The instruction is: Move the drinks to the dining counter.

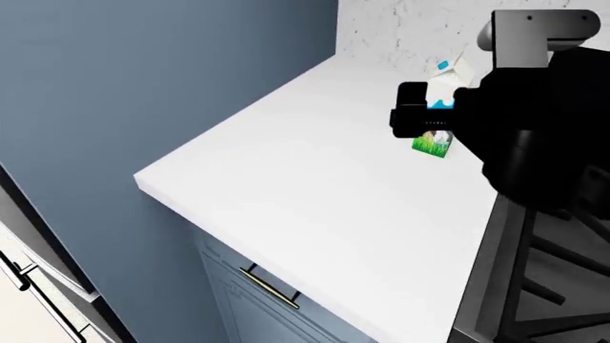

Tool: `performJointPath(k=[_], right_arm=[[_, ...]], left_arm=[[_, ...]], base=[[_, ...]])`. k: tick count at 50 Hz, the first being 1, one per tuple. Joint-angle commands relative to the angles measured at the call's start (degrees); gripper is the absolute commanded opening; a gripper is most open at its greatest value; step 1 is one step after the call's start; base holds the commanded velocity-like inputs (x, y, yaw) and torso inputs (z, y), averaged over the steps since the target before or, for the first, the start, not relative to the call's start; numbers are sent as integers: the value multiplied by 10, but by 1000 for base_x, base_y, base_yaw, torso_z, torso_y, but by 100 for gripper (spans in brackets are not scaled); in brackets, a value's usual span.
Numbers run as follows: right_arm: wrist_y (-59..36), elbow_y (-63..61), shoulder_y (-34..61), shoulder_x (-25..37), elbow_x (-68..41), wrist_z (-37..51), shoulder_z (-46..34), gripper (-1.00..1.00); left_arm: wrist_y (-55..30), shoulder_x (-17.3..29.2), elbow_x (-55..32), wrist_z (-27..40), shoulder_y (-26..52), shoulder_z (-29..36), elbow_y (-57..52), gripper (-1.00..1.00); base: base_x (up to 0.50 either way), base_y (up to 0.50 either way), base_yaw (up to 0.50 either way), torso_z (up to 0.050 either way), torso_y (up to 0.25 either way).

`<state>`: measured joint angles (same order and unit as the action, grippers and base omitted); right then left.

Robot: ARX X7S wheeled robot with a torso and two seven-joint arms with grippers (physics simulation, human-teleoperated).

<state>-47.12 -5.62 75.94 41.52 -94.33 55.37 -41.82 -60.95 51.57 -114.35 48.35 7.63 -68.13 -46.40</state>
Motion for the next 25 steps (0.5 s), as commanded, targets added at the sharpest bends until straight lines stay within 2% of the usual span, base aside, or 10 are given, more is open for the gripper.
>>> performJointPath(k=[1, 8, 18, 25], right_arm=[[1, 51, 12, -24, 27, -12, -14, 100], [-4, 80, 29, -44, 41, -19, -24, 100], [4, 85, 19, -30, 25, 36, -11, 100], [10, 88, 13, -32, 23, 40, -9, 100]], left_arm=[[-6, -6, 2, -4, -6, -9, -1, 100], [-6, -9, 10, -8, -2, 1, -1, 100], [-2, -10, 12, -7, -1, 7, -1, 100], [-2, -9, 14, -8, 0, 10, -1, 100]], base=[[0, 0, 0, 0, 0], [0, 0, 0, 0, 0], [0, 0, 0, 0, 0], [0, 0, 0, 0, 0]])
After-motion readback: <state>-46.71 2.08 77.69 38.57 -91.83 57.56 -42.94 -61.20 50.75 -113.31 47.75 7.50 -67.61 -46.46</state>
